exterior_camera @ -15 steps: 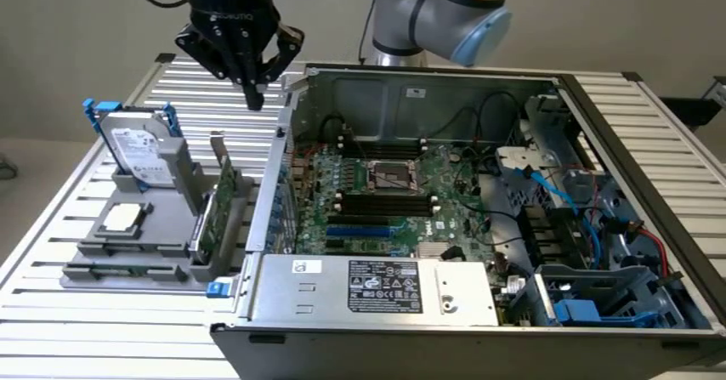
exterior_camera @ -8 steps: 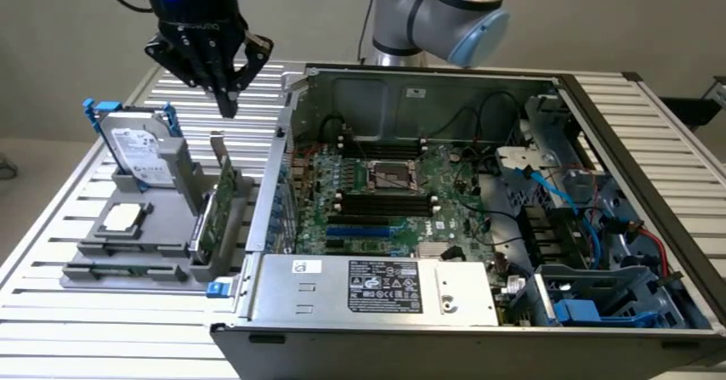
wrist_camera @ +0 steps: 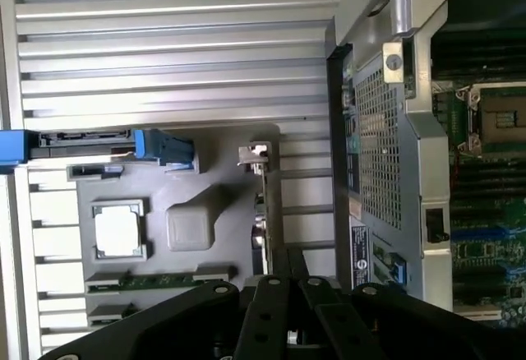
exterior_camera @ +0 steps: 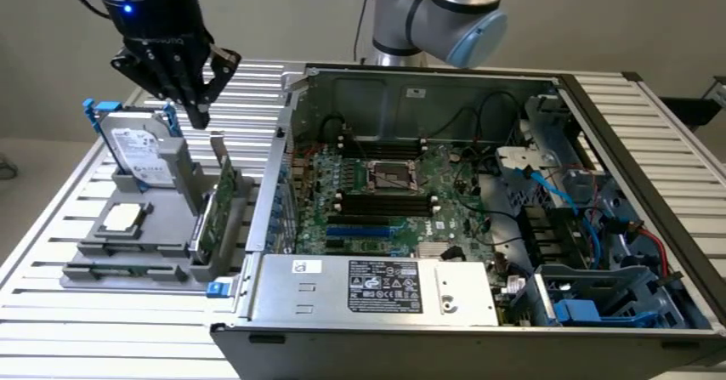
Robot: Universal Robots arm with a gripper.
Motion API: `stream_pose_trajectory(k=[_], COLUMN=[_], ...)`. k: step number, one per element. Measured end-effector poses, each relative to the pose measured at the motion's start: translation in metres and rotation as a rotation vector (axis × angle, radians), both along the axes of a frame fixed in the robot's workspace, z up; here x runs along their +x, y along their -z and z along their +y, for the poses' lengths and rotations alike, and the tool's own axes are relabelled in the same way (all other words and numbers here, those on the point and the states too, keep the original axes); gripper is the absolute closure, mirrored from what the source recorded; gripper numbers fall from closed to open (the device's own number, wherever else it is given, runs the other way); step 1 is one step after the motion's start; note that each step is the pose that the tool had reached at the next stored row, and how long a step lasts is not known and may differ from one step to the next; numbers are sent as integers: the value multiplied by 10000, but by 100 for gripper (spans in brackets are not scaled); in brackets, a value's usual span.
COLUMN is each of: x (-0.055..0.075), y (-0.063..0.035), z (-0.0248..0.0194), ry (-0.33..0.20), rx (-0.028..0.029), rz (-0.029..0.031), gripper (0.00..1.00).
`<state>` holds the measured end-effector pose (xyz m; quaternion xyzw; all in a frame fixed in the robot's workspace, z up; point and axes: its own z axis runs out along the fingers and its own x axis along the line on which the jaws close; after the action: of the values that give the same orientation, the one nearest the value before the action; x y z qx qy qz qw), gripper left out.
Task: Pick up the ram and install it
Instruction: 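Reach for the ram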
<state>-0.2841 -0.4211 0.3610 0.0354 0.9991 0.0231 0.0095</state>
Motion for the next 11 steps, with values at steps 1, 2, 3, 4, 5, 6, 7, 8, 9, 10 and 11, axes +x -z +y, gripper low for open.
stream_pose_trajectory(k=[1,2,3,4,5,6,7,8,9,10,11], x=[-35,-70,-103,-137,-168,-197,-225,-253,-280,-307,-334], y=[11,23,34,45,57,68,80,93,105,118,130], z=[-18,-38,-57,-78,-99,-120,-143,-165,-188,-210,-232], ry=[0,0,0,0,0,-1,-2,-2,-1,0,1], rx=[0,0,0,0,0,0,0,-1,0,1,0], rz=[3,6,11,17,25,35,47,62,76,89,103], gripper=[89,89,89,89,89,89,89,89,89,89,89])
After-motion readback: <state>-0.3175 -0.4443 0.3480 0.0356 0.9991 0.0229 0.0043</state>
